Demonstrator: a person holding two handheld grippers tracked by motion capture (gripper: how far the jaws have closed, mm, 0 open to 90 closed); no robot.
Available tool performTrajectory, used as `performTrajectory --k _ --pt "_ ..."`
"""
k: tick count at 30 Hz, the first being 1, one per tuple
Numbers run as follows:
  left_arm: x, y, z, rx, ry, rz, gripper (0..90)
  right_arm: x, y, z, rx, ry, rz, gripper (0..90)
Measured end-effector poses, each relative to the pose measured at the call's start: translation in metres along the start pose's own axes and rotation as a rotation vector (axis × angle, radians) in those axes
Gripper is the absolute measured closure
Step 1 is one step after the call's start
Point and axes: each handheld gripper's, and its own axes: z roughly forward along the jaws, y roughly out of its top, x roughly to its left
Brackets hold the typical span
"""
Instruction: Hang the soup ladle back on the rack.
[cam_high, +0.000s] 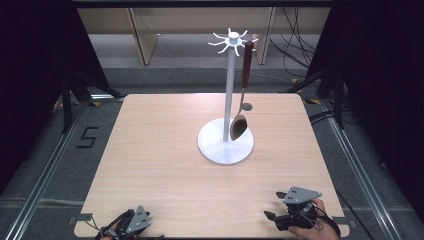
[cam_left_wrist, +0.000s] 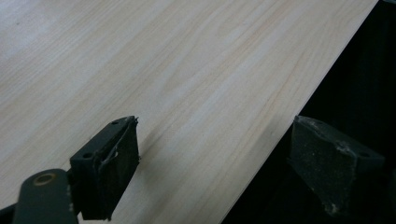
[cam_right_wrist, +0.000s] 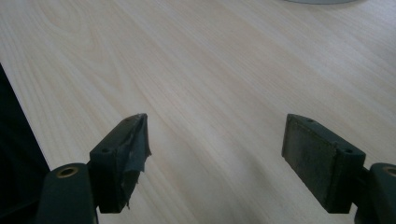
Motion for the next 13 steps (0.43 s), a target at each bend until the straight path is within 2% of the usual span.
performTrajectory --k 8,10,13 --pt "-0.0002 0.0001 0.0005 -0.003 0.001 -0.003 15.3 0.0004 0.0009 -0.0001 -0.01 -0.004 -0.003 23.9" --pt "-0.0001 0.0001 0.0006 -0.003 0.001 -0.002 15.3 0.0012 0.001 -0.0004 0.0 -0.001 0.012 23.8" --pt "-0.0001 0.0002 0.001 -0.003 0.004 -0.003 15.3 -0.0006 0.0013 0.0 -0.017 -0.011 -0.009 23.9"
